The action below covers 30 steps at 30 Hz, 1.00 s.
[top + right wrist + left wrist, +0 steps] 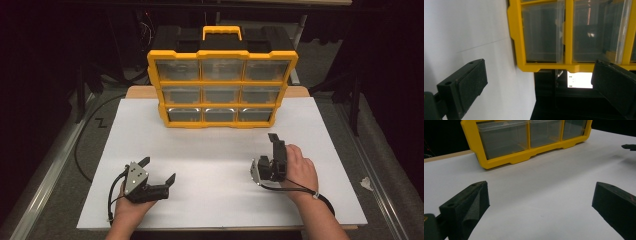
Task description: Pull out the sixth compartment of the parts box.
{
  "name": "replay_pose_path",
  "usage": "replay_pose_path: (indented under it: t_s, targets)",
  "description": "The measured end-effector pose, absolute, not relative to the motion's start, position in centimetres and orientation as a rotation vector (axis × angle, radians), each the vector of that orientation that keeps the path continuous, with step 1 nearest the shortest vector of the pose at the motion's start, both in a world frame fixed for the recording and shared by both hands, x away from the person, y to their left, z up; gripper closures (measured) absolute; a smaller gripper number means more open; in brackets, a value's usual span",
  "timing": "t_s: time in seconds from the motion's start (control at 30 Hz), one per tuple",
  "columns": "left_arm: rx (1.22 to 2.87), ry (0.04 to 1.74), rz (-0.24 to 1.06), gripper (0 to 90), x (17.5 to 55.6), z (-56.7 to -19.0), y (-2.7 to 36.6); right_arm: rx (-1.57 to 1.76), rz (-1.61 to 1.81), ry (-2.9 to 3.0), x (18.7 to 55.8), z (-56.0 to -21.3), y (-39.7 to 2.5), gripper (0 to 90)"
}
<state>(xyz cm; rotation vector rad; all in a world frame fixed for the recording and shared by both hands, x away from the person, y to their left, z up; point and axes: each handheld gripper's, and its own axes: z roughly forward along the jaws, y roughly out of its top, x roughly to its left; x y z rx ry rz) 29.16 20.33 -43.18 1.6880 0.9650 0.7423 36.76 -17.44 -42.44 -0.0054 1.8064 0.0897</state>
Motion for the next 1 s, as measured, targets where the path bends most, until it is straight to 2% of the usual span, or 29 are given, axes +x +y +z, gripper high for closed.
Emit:
replay_pose_path:
  t_s: [0.63,0.9,1.0]
  targets:
    - [1.686,0.949,0.730,1.9,29.5,-43.4,20.0,-0.001,0.105,1.656,40.5,-39.0,-15.3,18.6]
    - [1.682,0.943,0.733,1.8,29.6,-43.4,20.0,0.003,0.105,1.610,42.1,-37.6,-14.7,28.3]
    - [1.683,0.949,0.733,1.9,29.8,-43.4,20.1,0.008,0.098,1.583,42.9,-37.0,-14.4,34.6]
